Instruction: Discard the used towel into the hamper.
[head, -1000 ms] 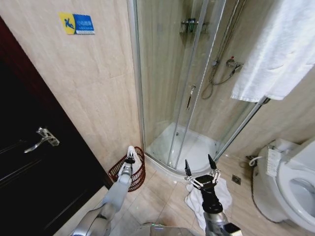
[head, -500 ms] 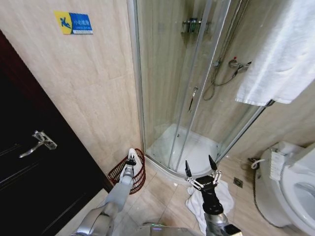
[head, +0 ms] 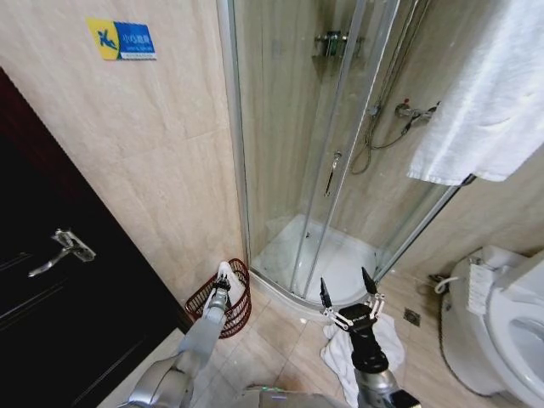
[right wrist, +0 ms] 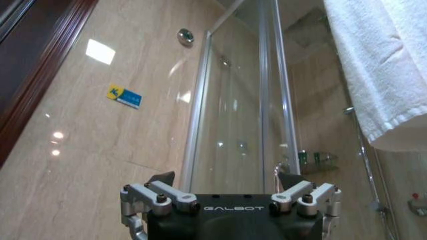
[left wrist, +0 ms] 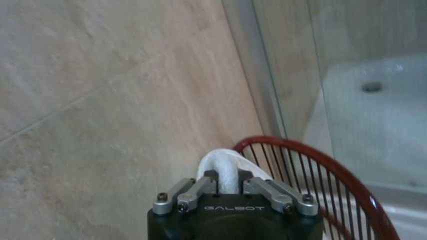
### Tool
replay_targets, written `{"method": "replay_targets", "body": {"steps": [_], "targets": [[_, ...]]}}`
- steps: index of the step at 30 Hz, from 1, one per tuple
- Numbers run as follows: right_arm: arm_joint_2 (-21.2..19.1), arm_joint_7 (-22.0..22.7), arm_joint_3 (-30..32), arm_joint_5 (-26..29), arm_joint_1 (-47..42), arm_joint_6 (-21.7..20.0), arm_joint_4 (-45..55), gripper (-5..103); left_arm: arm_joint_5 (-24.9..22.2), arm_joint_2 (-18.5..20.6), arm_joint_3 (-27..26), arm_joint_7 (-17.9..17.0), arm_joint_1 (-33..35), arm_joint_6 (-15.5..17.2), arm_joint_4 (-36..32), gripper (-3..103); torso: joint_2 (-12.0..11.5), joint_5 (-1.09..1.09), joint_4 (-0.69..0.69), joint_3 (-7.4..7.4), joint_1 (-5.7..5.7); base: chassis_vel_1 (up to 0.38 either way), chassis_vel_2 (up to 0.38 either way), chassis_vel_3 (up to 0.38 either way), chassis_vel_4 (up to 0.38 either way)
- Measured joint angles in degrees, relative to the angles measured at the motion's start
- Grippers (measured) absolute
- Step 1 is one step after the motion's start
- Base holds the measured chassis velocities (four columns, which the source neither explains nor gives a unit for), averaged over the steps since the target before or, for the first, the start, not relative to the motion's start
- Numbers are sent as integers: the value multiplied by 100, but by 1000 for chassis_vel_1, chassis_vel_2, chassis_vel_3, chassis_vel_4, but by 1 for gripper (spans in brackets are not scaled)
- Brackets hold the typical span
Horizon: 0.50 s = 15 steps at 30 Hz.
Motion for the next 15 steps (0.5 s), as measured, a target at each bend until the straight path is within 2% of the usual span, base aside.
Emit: {"method": "replay_targets", "body": {"steps": [1, 2, 3, 4, 6, 7, 10, 11, 12, 13, 15], "targets": [[17, 0, -3, -7, 1, 0, -1, 100, 105, 20, 26, 1, 38, 106, -45, 23, 0, 1, 0, 0, 0, 0, 0, 0, 0], [17, 0, -3, -7, 1, 0, -1, 100, 105, 20, 26, 1, 38, 106, -45, 23, 0, 1, 0, 0, 0, 0, 0, 0, 0], [27, 0, -5, -16, 0, 0, -8, 100, 250, 51, 70, 44, 149, 342, -219, 29, 0, 1, -1, 0, 0, 0, 0, 0, 0], [27, -2, -5, -21, -11, 0, -15, 100, 303, 102, 115, 106, 264, 548, -413, 29, 0, -2, -1, 0, 0, 0, 0, 0, 0], [15, -7, -5, -23, -35, 0, -22, 100, 301, 220, 163, 256, 456, 870, -767, 40, 0, 1, 1, 0, 0, 0, 0, 0, 0], [10, -9, -4, -26, -36, 0, -23, 100, 301, 258, 169, 323, 507, 944, -863, 45, 0, 2, 1, 0, 0, 0, 0, 0, 0], [5, -16, -6, -44, -24, 0, -21, 100, 281, 349, 166, 464, 591, 1038, -1007, 45, 0, -1, 1, 0, 0, 0, 0, 0, 0], [5, -16, -11, -53, -12, 0, -17, 100, 255, 382, 164, 510, 620, 1049, -1076, 56, 0, -1, 1, 0, 0, 0, 0, 0, 0], [6, -17, -17, -68, 7, -3, -15, 100, 201, 429, 164, 594, 668, 1061, -1198, 61, 0, 1, 0, 0, 0, 0, 0, 0, 0], [6, -17, -17, -68, 7, -3, -15, 100, 201, 429, 164, 594, 668, 1061, -1198, 61, 0, 1, 0, 0, 0, 0, 0, 0, 0], [10, -20, -26, -80, 25, -12, -16, 100, 19, 534, 189, 744, 792, 1114, -1509, 72, 0, 0, 1, 0, 1, 0, 0, 0, 0]]}}
